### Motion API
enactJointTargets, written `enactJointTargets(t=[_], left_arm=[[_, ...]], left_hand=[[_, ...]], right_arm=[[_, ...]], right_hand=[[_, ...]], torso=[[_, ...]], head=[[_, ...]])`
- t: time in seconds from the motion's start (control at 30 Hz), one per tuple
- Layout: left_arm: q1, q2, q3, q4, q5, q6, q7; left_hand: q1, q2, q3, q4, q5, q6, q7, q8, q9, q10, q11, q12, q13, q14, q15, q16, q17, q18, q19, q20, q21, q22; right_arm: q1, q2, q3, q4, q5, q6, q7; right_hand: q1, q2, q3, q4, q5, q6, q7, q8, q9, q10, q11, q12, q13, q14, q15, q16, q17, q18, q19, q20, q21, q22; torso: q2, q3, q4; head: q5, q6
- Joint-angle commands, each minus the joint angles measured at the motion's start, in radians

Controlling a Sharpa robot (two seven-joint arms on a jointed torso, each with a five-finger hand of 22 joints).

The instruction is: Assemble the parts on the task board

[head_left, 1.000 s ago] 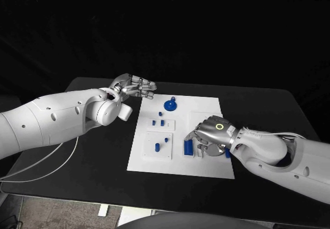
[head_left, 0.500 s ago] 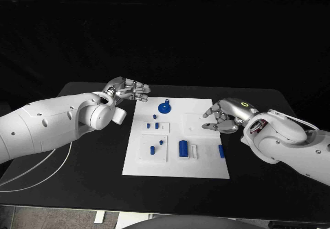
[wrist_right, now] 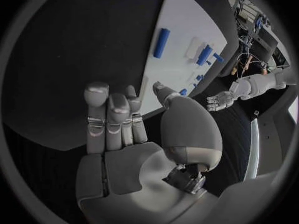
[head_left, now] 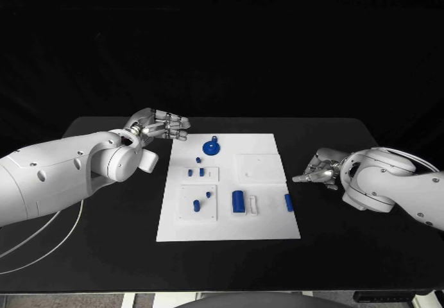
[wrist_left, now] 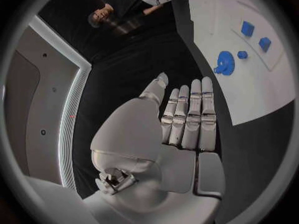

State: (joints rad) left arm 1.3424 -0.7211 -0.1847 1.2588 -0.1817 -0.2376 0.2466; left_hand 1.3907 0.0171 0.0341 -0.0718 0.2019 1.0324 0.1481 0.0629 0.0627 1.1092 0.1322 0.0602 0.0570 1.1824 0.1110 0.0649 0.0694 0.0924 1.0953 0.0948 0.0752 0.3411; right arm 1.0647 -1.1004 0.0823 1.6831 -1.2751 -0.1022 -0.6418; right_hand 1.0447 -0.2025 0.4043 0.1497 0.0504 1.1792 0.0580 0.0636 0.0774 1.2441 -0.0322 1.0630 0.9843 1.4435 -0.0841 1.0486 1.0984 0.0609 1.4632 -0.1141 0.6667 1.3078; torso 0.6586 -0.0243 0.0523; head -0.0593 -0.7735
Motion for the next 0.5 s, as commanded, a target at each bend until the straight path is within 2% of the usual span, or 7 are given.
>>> enactJointTargets(t=[0.03,0.13,0.23,0.37,0.5], left_arm=[[0.000,0.001,0.000,0.002,0.002,0.002,0.009],[0.000,0.000,0.000,0.002,0.002,0.002,0.009],[0.000,0.000,0.000,0.001,0.002,0.001,0.009],[0.000,0.000,0.000,0.001,0.002,0.001,0.008],[0.000,0.000,0.000,0.001,0.002,0.001,0.007]], left_hand=[[0.010,0.000,0.000,0.006,-0.003,-0.006,-0.003,0.001,0.000,-0.004,0.000,0.000,0.000,-0.002,0.001,-0.004,0.001,0.002,0.005,-0.001,0.003,-0.001],[0.010,0.000,0.000,0.006,-0.003,-0.006,-0.003,0.001,0.000,-0.004,0.000,0.000,0.000,-0.002,0.001,-0.004,0.001,0.002,0.005,-0.001,0.003,-0.001],[0.010,0.000,0.000,0.006,-0.003,-0.006,-0.003,0.001,0.000,-0.004,0.000,0.000,0.000,-0.002,0.001,-0.004,0.001,0.002,0.005,-0.001,0.003,-0.001],[0.010,0.000,0.000,0.006,-0.003,-0.006,-0.003,0.001,0.000,-0.004,0.000,0.000,0.000,-0.002,0.001,-0.004,0.001,0.002,0.005,-0.001,0.003,-0.001],[0.010,0.000,0.000,0.006,-0.003,-0.006,-0.003,0.001,0.000,-0.004,0.000,0.000,0.000,-0.002,0.001,-0.004,0.001,0.002,0.005,-0.001,0.003,-0.001]], right_arm=[[-0.004,-0.002,0.000,0.003,0.050,0.129,-0.084],[-0.011,-0.003,0.000,0.009,0.057,0.135,-0.087],[-0.016,-0.001,0.000,0.015,0.063,0.125,-0.087],[-0.024,0.004,-0.001,0.028,0.079,0.090,-0.086],[-0.029,0.008,-0.001,0.040,0.094,0.053,-0.084]], right_hand=[[0.002,-0.004,-0.007,0.015,-0.002,0.003,0.001,0.001,0.000,0.008,0.003,-0.006,0.003,0.008,-0.001,0.005,0.007,0.008,0.053,0.004,0.005,0.045],[-0.008,-0.011,-0.016,0.027,-0.002,0.003,0.001,0.001,0.000,0.010,0.003,-0.007,0.004,0.009,-0.001,0.007,0.010,0.008,0.054,0.004,0.010,0.048],[-0.008,-0.016,-0.034,0.045,-0.002,0.006,-0.001,0.001,0.001,0.013,0.002,-0.009,0.010,0.010,-0.002,0.011,0.018,0.007,0.054,0.004,0.014,0.052],[-0.013,-0.029,-0.053,0.065,-0.002,0.009,-0.002,0.002,0.001,0.019,0.001,-0.003,0.022,0.012,-0.002,0.017,0.027,0.006,0.055,0.003,0.026,0.058],[-0.019,-0.039,-0.079,0.089,-0.002,0.012,-0.004,0.001,0.002,0.024,0.000,0.003,0.033,0.014,-0.004,0.025,0.037,0.006,0.056,0.002,0.036,0.063]], torso=[[-0.001,-0.0020,-0.0028],[-0.001,-0.0020,-0.0038],[-0.002,-0.0019,-0.0023],[-0.001,-0.0029,-0.0017],[0.000,-0.0019,-0.0002]], head=[[-0.003,0.001],[-0.004,0.001],[-0.006,0.001],[-0.004,0.002],[-0.004,0.000]])
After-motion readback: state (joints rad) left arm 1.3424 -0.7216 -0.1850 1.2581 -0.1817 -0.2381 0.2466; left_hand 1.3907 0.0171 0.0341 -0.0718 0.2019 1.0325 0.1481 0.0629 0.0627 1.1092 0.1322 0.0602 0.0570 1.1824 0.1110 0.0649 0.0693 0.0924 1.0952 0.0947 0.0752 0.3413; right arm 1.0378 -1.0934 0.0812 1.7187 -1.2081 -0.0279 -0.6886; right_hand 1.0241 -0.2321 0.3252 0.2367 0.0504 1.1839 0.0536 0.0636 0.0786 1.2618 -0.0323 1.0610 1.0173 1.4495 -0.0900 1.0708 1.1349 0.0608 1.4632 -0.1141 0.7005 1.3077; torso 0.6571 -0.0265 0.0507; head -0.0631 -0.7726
